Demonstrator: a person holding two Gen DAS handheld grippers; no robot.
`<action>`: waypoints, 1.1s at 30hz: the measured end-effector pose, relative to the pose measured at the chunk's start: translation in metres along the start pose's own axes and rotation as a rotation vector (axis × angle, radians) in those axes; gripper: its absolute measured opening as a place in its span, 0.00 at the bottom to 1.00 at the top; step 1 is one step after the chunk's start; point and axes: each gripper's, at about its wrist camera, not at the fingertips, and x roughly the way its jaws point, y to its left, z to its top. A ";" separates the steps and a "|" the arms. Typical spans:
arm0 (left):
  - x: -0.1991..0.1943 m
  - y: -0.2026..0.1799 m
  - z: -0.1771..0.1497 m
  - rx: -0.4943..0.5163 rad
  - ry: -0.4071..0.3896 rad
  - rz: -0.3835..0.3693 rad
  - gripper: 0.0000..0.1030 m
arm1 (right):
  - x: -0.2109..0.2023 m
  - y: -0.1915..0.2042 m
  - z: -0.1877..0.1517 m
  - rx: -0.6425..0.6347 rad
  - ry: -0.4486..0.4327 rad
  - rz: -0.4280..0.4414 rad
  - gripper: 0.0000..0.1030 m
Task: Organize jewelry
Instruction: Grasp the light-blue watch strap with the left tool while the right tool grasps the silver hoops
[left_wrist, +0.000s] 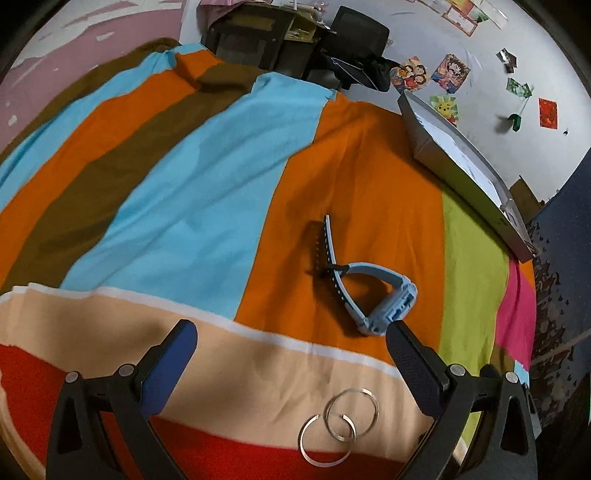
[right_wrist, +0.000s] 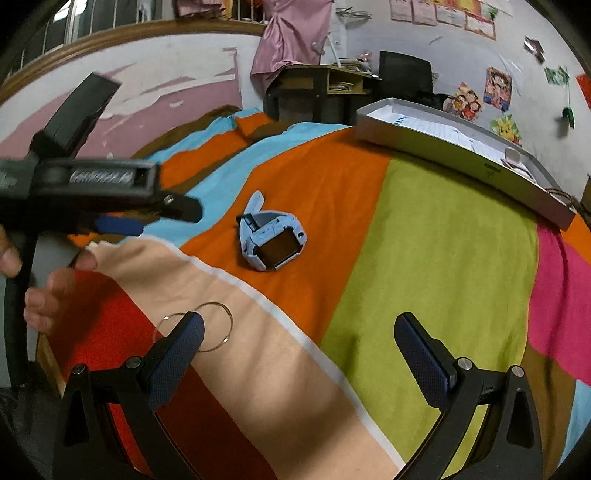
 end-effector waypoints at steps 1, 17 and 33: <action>0.003 0.000 0.001 0.005 0.002 -0.003 1.00 | 0.002 0.003 -0.001 -0.007 -0.001 -0.001 0.98; 0.047 -0.002 0.015 0.064 0.054 -0.048 0.80 | 0.039 0.027 -0.002 -0.096 0.115 -0.085 0.96; 0.055 -0.019 0.012 0.134 0.083 -0.150 0.26 | 0.031 -0.009 -0.001 -0.052 0.077 -0.235 0.90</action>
